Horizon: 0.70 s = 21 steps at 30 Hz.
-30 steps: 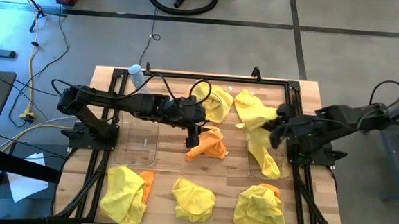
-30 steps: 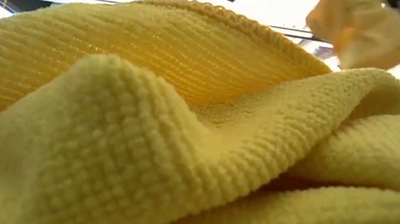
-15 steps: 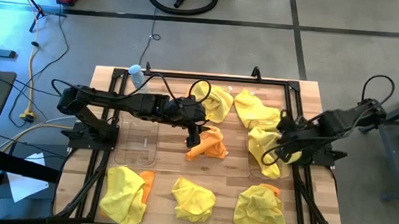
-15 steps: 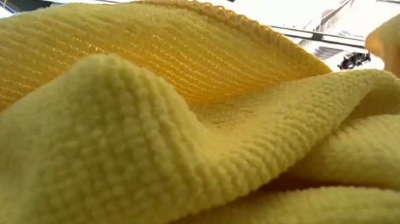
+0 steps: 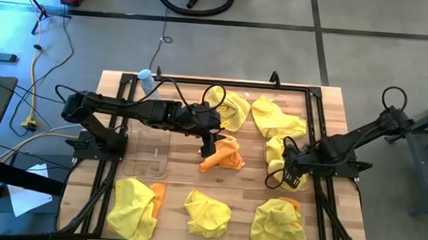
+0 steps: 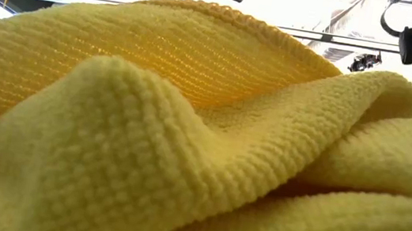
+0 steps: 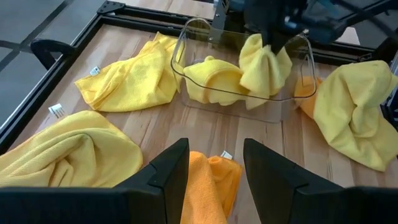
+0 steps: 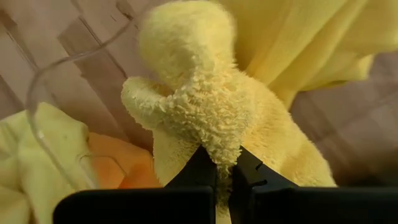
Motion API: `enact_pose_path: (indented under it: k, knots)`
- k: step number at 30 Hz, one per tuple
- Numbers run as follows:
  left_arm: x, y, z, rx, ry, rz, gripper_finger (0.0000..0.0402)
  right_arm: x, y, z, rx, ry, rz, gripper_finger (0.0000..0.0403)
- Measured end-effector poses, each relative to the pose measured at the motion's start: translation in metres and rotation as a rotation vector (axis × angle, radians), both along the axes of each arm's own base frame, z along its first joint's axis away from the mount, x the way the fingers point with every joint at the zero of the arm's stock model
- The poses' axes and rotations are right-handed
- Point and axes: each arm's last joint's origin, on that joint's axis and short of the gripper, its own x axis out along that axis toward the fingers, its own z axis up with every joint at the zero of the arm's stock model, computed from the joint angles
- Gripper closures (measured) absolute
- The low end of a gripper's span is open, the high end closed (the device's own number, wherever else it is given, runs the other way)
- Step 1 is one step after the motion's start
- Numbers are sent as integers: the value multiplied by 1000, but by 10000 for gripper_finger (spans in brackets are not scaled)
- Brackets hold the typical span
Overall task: Sort microfiber towel by color & place in baskets
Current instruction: Put the yellow towel into the right transparent bin
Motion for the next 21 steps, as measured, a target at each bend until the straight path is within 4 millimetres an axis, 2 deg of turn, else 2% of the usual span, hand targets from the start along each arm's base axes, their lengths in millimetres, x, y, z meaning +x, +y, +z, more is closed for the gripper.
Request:
enact_pose_path:
  k: [4, 10, 15, 18, 21]
  knots:
    - [0, 2, 0, 1, 0, 6, 259, 0, 0, -8, 10, 4, -8, 382]
    - [0, 8, 0, 7, -1, 18, 259, 0, 1, -3, 36, 6, 14, 311]
    - [0, 13, 0, 8, -1, 31, 259, -4, 1, 21, 70, 60, 25, 262]
    - [0, 14, 0, 9, -1, 34, 259, -6, -2, 42, 20, 46, -3, 254]
    - [0, 15, 0, 21, 2, 27, 259, -3, -4, 59, -77, -43, 10, 253]
